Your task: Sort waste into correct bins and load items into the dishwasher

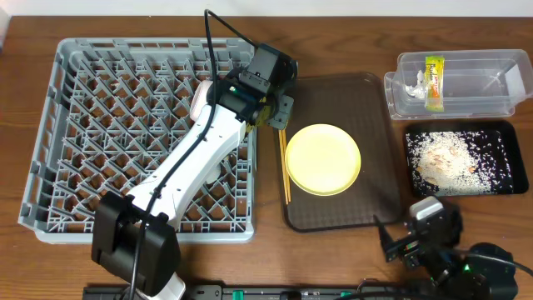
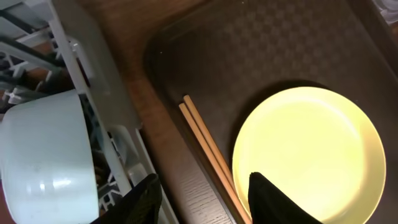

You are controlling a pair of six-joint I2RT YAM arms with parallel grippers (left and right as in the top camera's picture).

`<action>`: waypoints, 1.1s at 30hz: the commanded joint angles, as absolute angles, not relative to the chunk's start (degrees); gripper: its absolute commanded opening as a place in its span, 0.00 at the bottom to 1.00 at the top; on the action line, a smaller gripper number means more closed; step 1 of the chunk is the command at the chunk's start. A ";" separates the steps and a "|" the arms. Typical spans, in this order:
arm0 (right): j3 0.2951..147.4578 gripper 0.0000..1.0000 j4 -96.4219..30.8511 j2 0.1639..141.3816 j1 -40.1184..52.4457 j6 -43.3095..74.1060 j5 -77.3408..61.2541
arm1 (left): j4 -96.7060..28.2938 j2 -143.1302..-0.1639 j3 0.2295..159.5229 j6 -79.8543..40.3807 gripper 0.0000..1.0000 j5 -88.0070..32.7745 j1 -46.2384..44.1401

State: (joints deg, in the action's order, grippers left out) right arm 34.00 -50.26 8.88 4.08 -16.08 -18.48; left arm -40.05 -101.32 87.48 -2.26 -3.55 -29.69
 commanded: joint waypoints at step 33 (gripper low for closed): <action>43.07 0.99 -46.44 49.45 3.70 14.90 -23.24 | -43.72 -92.97 88.60 -1.17 0.69 -2.31 -25.91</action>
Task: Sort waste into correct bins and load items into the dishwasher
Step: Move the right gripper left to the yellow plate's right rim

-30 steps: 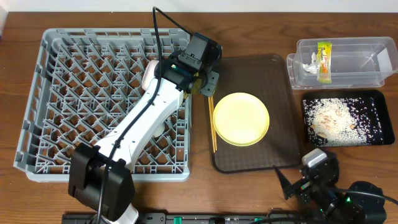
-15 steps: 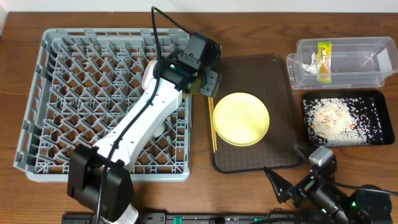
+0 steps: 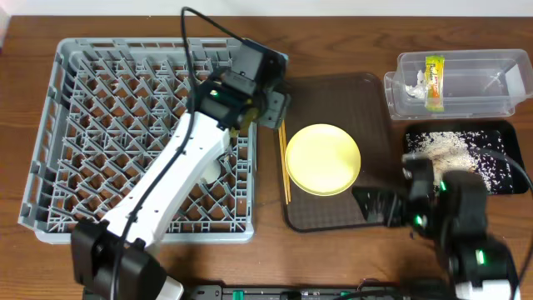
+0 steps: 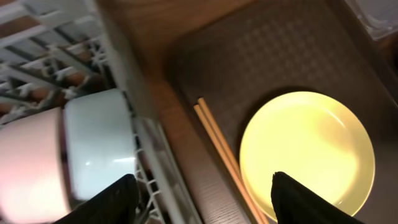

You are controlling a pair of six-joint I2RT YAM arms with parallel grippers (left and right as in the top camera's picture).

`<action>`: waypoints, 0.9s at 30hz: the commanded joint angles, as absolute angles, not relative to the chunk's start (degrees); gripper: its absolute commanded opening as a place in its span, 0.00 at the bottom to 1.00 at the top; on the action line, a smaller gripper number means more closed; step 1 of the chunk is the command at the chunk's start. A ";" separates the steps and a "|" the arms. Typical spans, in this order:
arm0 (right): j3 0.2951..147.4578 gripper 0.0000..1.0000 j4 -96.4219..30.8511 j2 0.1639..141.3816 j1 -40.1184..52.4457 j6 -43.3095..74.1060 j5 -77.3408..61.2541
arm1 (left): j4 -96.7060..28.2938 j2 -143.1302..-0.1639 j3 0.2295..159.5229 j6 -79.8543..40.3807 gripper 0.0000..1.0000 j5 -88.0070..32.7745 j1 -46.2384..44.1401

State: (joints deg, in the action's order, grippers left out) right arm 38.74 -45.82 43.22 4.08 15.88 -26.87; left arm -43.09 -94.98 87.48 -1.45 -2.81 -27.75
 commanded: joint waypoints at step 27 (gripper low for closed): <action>58.87 0.70 -43.42 93.34 12.03 19.77 -3.99 | -44.29 -89.67 88.60 -1.17 0.69 -2.35 -21.54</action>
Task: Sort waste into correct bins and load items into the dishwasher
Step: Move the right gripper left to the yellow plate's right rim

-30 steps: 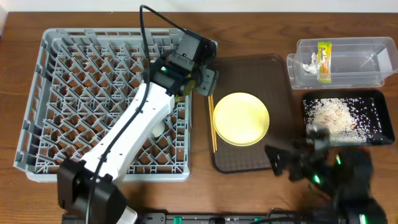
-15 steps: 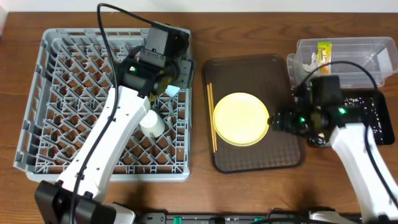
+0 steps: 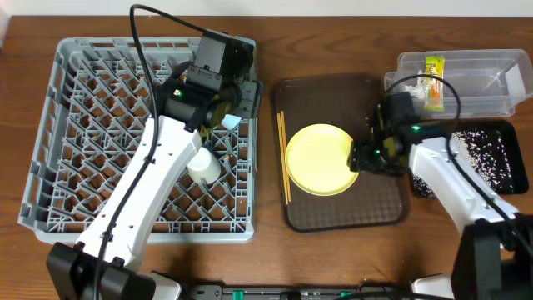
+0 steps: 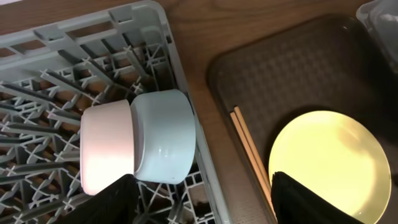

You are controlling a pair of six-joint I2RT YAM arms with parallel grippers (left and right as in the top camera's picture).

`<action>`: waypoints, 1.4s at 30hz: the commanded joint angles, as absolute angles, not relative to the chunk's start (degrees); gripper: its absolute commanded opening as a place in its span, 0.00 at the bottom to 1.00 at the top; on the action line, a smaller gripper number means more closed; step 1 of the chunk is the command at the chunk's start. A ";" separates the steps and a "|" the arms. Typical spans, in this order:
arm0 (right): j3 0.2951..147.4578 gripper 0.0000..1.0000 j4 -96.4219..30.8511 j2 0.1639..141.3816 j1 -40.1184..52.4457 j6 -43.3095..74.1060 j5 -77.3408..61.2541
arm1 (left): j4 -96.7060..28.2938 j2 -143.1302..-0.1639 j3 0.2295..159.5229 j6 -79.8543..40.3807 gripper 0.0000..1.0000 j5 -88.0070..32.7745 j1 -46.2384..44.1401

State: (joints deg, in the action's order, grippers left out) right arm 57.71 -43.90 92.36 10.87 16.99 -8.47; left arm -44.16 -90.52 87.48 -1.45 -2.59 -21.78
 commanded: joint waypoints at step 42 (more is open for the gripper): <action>58.98 0.01 -35.03 103.68 15.31 25.26 -3.49 | -43.70 -89.67 88.60 -1.17 0.69 -3.62 -21.54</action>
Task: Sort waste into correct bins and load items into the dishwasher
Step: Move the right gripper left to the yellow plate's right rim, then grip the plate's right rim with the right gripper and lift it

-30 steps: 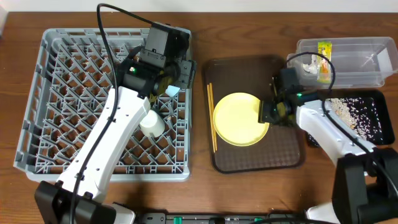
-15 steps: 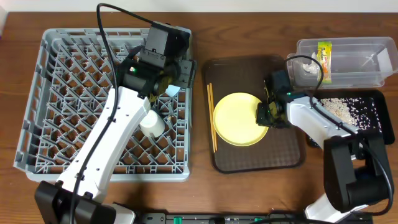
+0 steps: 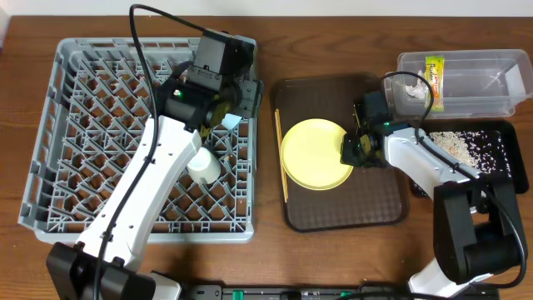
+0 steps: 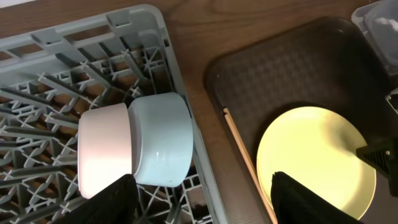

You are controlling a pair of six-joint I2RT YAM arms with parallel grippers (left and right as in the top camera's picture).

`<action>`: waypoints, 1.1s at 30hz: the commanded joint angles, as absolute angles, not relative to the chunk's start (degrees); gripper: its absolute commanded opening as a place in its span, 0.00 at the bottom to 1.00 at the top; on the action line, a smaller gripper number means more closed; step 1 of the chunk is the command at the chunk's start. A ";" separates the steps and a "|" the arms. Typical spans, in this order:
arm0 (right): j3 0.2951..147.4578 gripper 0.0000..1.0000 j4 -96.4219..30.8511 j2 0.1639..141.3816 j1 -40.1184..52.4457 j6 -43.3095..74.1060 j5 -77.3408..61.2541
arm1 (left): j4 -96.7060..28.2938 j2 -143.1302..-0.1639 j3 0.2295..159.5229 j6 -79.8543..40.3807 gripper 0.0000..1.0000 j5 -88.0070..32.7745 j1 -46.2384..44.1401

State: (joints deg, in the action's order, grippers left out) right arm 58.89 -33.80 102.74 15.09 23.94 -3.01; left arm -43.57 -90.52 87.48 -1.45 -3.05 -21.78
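Observation:
A yellow plate (image 3: 312,156) (image 4: 311,155) lies on the brown tray (image 3: 350,208), with a pair of chopsticks (image 3: 280,158) (image 4: 245,162) to its left. My right gripper (image 3: 351,152) is at the plate's right rim, one fingertip over the edge; its jaw state is unclear. The grey dish rack (image 3: 50,167) holds a light-blue bowl (image 4: 160,148) nested with a pink bowl (image 4: 104,155), both on their sides. Above the rack's back right corner, my left gripper (image 3: 241,93) (image 4: 199,205) hangs open and holds nothing.
A clear bin (image 3: 466,87) with a yellow wrapper (image 3: 433,81) and crumpled paper stands at the back right. Below it lies a black tray (image 3: 487,150) holding rice scraps. A white cup (image 3: 204,167) sits in the rack under my left arm.
My right gripper has shifted a little left along the plate's right rim. The plate and the chopsticks now lie further left on the tray. The left arm has not moved.
My left gripper hung open over the rack's right edge beside the tray, with my right arm folded at the table's front. The left then stood further back over the rack's corner, and the right reached the plate's rim. The plate now lies further left.

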 commanded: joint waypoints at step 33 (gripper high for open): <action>68.69 0.01 -45.84 80.68 12.27 23.62 -3.36 | -42.22 -86.74 88.60 -1.13 0.82 -16.58 -20.25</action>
